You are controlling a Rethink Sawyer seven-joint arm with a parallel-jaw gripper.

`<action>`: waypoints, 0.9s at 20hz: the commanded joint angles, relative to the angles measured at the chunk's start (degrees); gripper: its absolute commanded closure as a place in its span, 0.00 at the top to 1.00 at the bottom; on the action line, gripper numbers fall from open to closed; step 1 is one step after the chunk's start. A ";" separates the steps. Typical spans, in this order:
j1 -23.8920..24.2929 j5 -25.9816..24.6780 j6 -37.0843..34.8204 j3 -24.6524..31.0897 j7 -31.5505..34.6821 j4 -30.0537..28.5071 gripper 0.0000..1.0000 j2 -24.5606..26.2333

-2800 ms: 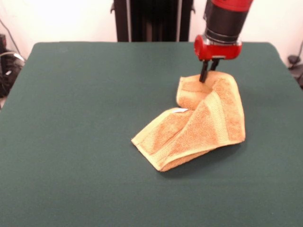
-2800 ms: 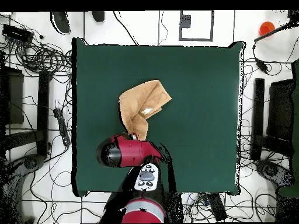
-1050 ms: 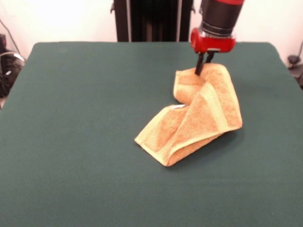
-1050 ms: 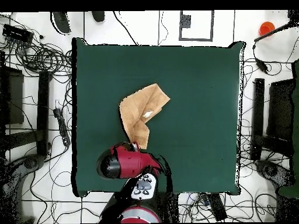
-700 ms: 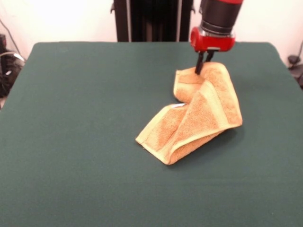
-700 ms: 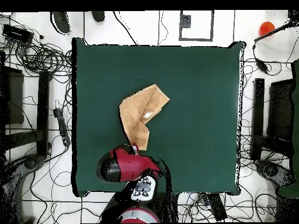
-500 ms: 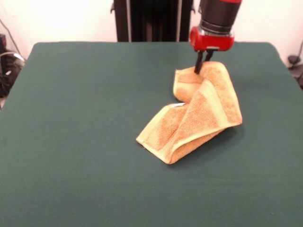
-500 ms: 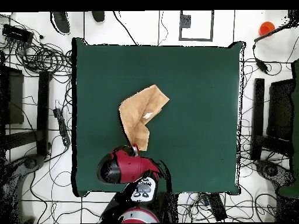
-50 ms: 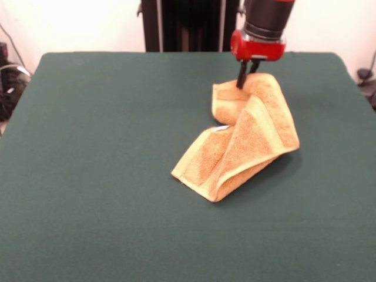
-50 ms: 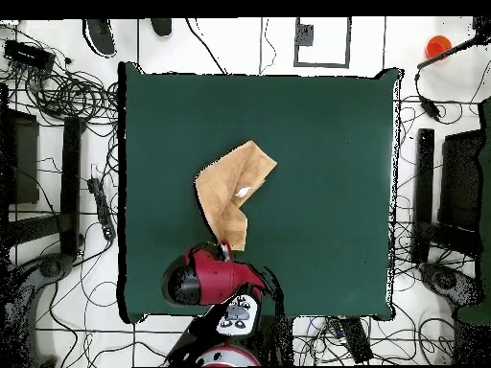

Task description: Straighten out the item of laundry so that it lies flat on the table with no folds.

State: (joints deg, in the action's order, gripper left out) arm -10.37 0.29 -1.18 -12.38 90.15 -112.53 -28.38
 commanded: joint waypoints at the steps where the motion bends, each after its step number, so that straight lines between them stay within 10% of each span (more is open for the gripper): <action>1: -2.78 0.79 0.54 1.31 12.44 -3.85 0.00 1.99; 18: -8.45 4.65 -1.18 -1.60 15.82 -5.85 0.00 -0.27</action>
State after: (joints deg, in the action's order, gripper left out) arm -16.41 0.67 -1.18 -15.00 90.17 -114.68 -28.95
